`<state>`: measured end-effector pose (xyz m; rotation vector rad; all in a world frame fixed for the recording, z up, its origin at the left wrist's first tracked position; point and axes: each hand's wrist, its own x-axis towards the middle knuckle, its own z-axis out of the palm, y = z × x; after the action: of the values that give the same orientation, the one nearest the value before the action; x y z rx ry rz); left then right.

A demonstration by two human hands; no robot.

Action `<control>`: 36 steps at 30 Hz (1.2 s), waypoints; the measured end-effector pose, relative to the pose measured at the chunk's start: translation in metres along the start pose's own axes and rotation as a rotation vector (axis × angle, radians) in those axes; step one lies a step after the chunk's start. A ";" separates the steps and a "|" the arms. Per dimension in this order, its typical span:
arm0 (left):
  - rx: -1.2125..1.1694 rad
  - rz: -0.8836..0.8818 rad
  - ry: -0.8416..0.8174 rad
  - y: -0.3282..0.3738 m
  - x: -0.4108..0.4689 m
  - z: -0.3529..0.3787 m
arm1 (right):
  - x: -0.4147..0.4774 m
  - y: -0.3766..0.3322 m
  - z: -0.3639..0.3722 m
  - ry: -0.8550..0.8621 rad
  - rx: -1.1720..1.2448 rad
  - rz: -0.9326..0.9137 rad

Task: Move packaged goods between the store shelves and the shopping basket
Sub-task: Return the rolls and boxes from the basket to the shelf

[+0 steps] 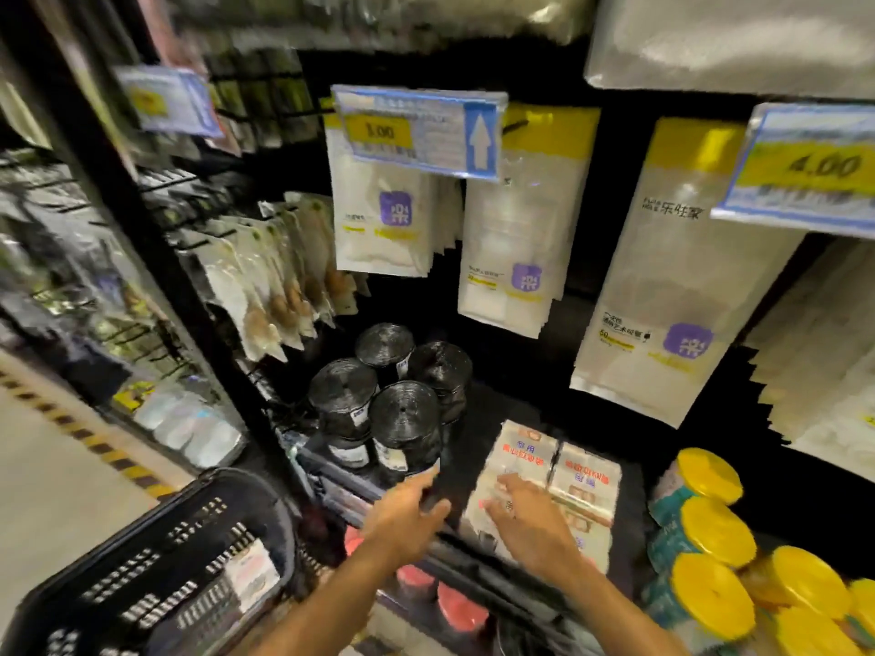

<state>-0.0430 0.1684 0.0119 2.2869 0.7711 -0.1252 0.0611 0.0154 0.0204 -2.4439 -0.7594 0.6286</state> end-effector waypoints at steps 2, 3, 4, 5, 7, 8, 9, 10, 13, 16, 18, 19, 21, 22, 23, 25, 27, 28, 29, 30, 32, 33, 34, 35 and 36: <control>0.001 -0.084 0.040 -0.013 -0.025 -0.008 | -0.005 -0.013 0.007 -0.061 -0.043 -0.068; 0.023 -0.135 0.058 -0.019 -0.038 -0.011 | -0.009 -0.020 0.011 -0.091 -0.071 -0.094; 0.038 -0.180 0.081 -0.026 -0.051 -0.012 | -0.012 -0.027 0.014 -0.116 -0.098 -0.126; 0.044 -0.208 0.115 -0.033 -0.064 -0.014 | -0.016 -0.035 0.018 -0.132 -0.124 -0.166; 0.038 -0.267 0.176 -0.046 -0.091 -0.020 | -0.022 -0.051 0.029 -0.169 -0.166 -0.244; 0.038 -0.294 0.209 -0.051 -0.105 -0.024 | -0.025 -0.059 0.036 -0.190 -0.183 -0.293; 0.040 -0.321 0.242 -0.058 -0.118 -0.027 | -0.029 -0.068 0.042 -0.211 -0.199 -0.340; 0.041 -0.346 0.271 -0.066 -0.130 -0.031 | -0.032 -0.078 0.049 -0.226 -0.213 -0.381; 0.003 -0.432 0.335 -0.091 -0.165 -0.039 | -0.046 -0.107 0.070 -0.265 -0.247 -0.472; -0.036 -0.485 0.369 -0.121 -0.196 -0.045 | -0.056 -0.133 0.100 -0.290 -0.298 -0.574; -0.040 -0.521 0.375 -0.144 -0.212 -0.049 | -0.062 -0.151 0.122 -0.335 -0.334 -0.606; -0.049 -0.539 0.377 -0.155 -0.218 -0.051 | -0.065 -0.160 0.133 -0.362 -0.353 -0.611; -0.075 -0.570 0.380 -0.180 -0.227 -0.058 | -0.068 -0.180 0.156 -0.413 -0.369 -0.620; -0.083 -0.580 0.378 -0.194 -0.230 -0.062 | -0.069 -0.190 0.168 -0.433 -0.369 -0.629; -0.090 -0.585 0.375 -0.209 -0.232 -0.065 | -0.069 -0.200 0.180 -0.451 -0.374 -0.633; -0.120 -0.613 0.351 -0.236 -0.235 -0.075 | -0.068 -0.219 0.203 -0.473 -0.391 -0.622; -0.127 -0.629 0.334 -0.260 -0.234 -0.087 | -0.064 -0.238 0.224 -0.475 -0.410 -0.605; -0.124 -0.630 0.325 -0.272 -0.233 -0.092 | -0.061 -0.247 0.234 -0.472 -0.417 -0.605; -0.123 -0.625 0.316 -0.282 -0.232 -0.097 | -0.059 -0.255 0.243 -0.477 -0.420 -0.600; -0.125 -0.622 0.302 -0.292 -0.230 -0.101 | -0.057 -0.261 0.251 -0.485 -0.421 -0.593; -0.126 -0.624 0.270 -0.307 -0.225 -0.106 | -0.052 -0.269 0.264 -0.510 -0.424 -0.575; -0.128 -0.632 0.259 -0.314 -0.222 -0.108 | -0.049 -0.272 0.269 -0.521 -0.425 -0.566; -0.131 -0.643 0.247 -0.321 -0.217 -0.108 | -0.045 -0.273 0.275 -0.531 -0.427 -0.555; -0.133 -0.649 0.239 -0.325 -0.214 -0.108 | -0.043 -0.275 0.278 -0.537 -0.427 -0.543; -0.137 -0.653 0.224 -0.330 -0.209 -0.109 | -0.039 -0.276 0.281 -0.542 -0.425 -0.523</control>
<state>-0.4132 0.3249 -0.0428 1.8615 1.5722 -0.1079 -0.2295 0.2804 -0.0252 -2.2709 -1.8344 1.0014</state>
